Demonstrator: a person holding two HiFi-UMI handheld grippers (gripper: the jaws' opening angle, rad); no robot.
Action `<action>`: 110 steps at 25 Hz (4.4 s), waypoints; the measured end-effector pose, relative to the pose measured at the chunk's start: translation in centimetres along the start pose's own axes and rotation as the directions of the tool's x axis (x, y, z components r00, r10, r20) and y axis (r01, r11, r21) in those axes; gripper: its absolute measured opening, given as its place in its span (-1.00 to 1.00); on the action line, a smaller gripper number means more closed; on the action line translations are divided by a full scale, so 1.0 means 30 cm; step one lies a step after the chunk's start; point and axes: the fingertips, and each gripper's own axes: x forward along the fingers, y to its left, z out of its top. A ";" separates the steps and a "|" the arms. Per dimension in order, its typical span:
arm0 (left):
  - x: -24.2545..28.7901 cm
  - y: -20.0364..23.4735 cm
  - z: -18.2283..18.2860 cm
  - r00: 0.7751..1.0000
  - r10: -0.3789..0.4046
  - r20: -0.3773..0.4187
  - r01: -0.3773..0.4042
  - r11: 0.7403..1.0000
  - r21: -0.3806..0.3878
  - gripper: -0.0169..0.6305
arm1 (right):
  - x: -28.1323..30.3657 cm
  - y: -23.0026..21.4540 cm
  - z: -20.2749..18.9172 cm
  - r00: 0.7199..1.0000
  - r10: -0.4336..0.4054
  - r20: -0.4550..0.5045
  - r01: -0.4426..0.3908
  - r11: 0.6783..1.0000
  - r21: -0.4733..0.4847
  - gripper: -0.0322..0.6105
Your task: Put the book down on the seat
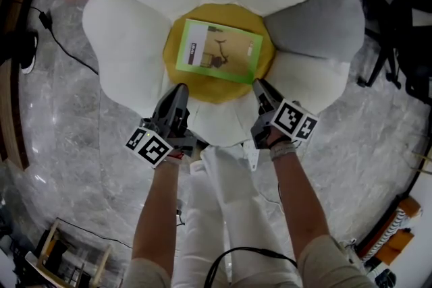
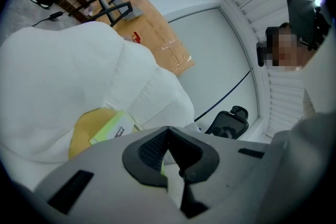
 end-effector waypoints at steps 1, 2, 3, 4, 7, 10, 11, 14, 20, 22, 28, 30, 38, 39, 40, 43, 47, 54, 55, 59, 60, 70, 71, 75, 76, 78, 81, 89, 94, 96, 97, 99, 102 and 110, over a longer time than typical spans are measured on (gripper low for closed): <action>0.001 -0.005 0.003 1.000 0.000 0.000 0.000 1.000 0.002 -0.87 | -0.005 0.007 0.002 1.000 0.002 0.001 -0.001 1.000 -0.011 -0.63; 0.002 -0.011 0.006 1.000 0.001 -0.001 -0.001 1.000 0.007 -0.87 | -0.011 0.017 0.004 1.000 0.006 0.004 -0.005 1.000 -0.027 -0.68; 0.004 -0.018 0.009 1.000 0.001 -0.004 -0.001 1.000 0.015 -0.87 | -0.017 0.031 0.008 1.000 0.013 0.007 -0.012 0.999 -0.048 -0.72; 0.006 -0.028 0.010 1.000 0.000 -0.009 0.000 1.000 0.025 -0.87 | -0.024 0.048 0.011 1.000 0.021 0.009 -0.020 0.997 -0.077 -0.75; 0.012 -0.066 0.009 0.999 -0.012 -0.034 0.014 0.998 0.056 -0.88 | -0.044 0.103 0.010 0.999 0.049 -0.002 -0.048 0.983 -0.178 -0.80; 0.017 -0.100 0.013 0.999 -0.024 -0.049 0.028 0.997 0.074 -0.87 | -0.062 0.162 0.001 0.997 0.079 -0.021 -0.081 0.968 -0.236 -0.82; 0.018 -0.108 0.015 0.998 -0.027 -0.050 0.030 0.997 0.077 -0.87 | -0.068 0.179 -0.002 0.996 0.089 -0.025 -0.092 0.964 -0.248 -0.83; 0.014 -0.128 0.019 0.998 -0.030 -0.054 0.034 0.996 0.082 -0.87 | -0.085 0.228 -0.012 0.993 0.116 -0.036 -0.121 0.952 -0.280 -0.84; 0.008 -0.164 0.026 0.997 -0.033 -0.066 0.039 0.995 0.092 -0.87 | -0.121 0.306 -0.018 0.989 0.144 -0.045 -0.151 0.923 -0.355 -0.85; 0.006 -0.175 0.034 0.997 -0.035 -0.069 0.042 0.994 0.101 -0.87 | -0.131 0.325 -0.018 0.988 0.151 -0.044 -0.157 0.919 -0.361 -0.85; 0.001 -0.214 0.060 0.996 -0.042 -0.075 0.051 0.991 0.122 -0.87 | -0.163 0.390 -0.015 0.984 0.173 -0.041 -0.175 0.904 -0.390 -0.85; 0.001 -0.230 0.064 0.996 -0.046 -0.080 0.056 0.990 0.127 -0.88 | -0.172 0.414 -0.015 0.982 0.181 -0.045 -0.184 0.896 -0.404 -0.85; 0.006 -0.281 0.075 0.994 -0.059 -0.095 0.073 0.986 0.150 -0.88 | -0.199 0.485 0.010 0.979 0.200 -0.039 -0.196 0.873 -0.447 -0.85; 0.004 -0.287 0.079 0.994 -0.059 -0.097 0.073 0.985 0.154 -0.88 | -0.203 0.492 0.012 0.979 0.202 -0.039 -0.198 0.872 -0.448 -0.85; 0.001 -0.293 0.084 0.994 -0.057 -0.098 0.072 0.985 0.158 -0.88 | -0.209 0.498 0.014 0.978 0.204 -0.039 -0.199 0.870 -0.450 -0.85; -0.013 -0.313 0.098 0.995 -0.046 -0.093 0.061 0.984 0.166 -0.88 | -0.231 0.524 0.023 0.977 0.210 -0.040 -0.204 0.861 -0.466 -0.85; -0.030 -0.336 0.116 0.995 -0.039 -0.090 0.055 0.983 0.178 -0.88 | -0.254 0.568 0.025 0.974 0.223 -0.045 -0.215 0.839 -0.499 -0.85; -0.037 -0.398 0.160 0.996 -0.045 -0.075 0.058 0.981 0.187 -0.88 | -0.294 0.629 0.040 0.971 0.235 -0.036 -0.219 0.828 -0.517 -0.85; -0.038 -0.408 0.164 0.996 -0.046 -0.076 0.059 0.980 0.190 -0.88 | -0.301 0.638 0.043 0.971 0.237 -0.034 -0.220 0.827 -0.517 -0.85; -0.047 -0.450 0.186 0.996 -0.049 -0.078 0.063 0.978 0.200 -0.87 | -0.331 0.682 0.061 0.968 0.247 -0.030 -0.225 0.818 -0.529 -0.85; -0.049 -0.461 0.193 0.996 -0.050 -0.077 0.064 0.978 0.200 -0.87 | -0.340 0.694 0.069 0.968 0.251 -0.028 -0.227 0.815 -0.533 -0.85; -0.078 -0.573 0.215 0.995 -0.063 -0.073 0.076 0.977 0.201 -0.88 | -0.427 0.788 0.087 0.959 0.279 -0.053 -0.259 0.782 -0.566 -0.85; -0.081 -0.587 0.217 0.995 -0.063 -0.072 0.076 0.977 0.200 -0.87 | -0.437 0.798 0.086 0.958 0.281 -0.058 -0.263 0.779 -0.569 -0.85; -0.081 -0.638 0.223 0.994 -0.076 -0.083 0.092 0.975 0.203 -0.88 | -0.469 0.845 0.093 0.953 0.296 -0.065 -0.278 0.767 -0.578 -0.85; -0.084 -0.651 0.225 0.993 -0.082 -0.090 0.099 0.973 0.207 -0.88 | -0.478 0.858 0.093 0.951 0.302 -0.065 -0.282 0.765 -0.579 -0.85; -0.092 -0.671 0.228 0.991 -0.090 -0.098 0.110 0.970 0.219 -0.88 | -0.496 0.880 0.091 0.947 0.315 -0.066 -0.293 0.758 -0.582 -0.85; -0.110 -0.697 0.239 0.991 -0.097 -0.094 0.117 0.962 0.246 -0.88 | -0.526 0.901 0.086 0.943 0.327 -0.070 -0.304 0.753 -0.583 -0.85; -0.160 -0.774 0.283 0.991 -0.102 -0.084 0.120 0.959 0.258 -0.88 | -0.595 0.960 0.071 0.942 0.329 -0.065 -0.302 0.747 -0.592 -0.85; -0.184 -0.814 0.315 0.991 -0.106 -0.084 0.124 0.959 0.256 -0.88 | -0.639 1.016 0.075 0.937 0.342 -0.064 -0.311 0.741 -0.596 -0.85; -0.198 -0.830 0.332 0.991 -0.109 -0.074 0.124 0.960 0.252 -0.88 | -0.660 1.041 0.077 0.935 0.349 -0.059 -0.313 0.736 -0.600 -0.85; -0.206 -0.841 0.342 0.992 -0.109 -0.069 0.123 0.961 0.248 -0.87 | -0.671 1.054 0.078 0.934 0.352 -0.056 -0.313 0.735 -0.602 -0.85; -0.224 -0.867 0.357 0.992 -0.111 -0.062 0.123 0.961 0.246 -0.88 | -0.698 1.079 0.082 0.932 0.359 -0.048 -0.313 0.731 -0.606 -0.85; -0.241 -0.909 0.379 0.991 -0.122 -0.058 0.133 0.957 0.257 -0.88 | -0.736 1.115 0.101 0.928 0.369 -0.039 -0.315 0.726 -0.611 -0.85; -0.287 -1.025 0.428 0.985 -0.149 -0.084 0.168 0.934 0.316 -0.88 | -0.841 1.179 0.116 0.926 0.376 -0.016 -0.305 0.723 -0.620 -0.85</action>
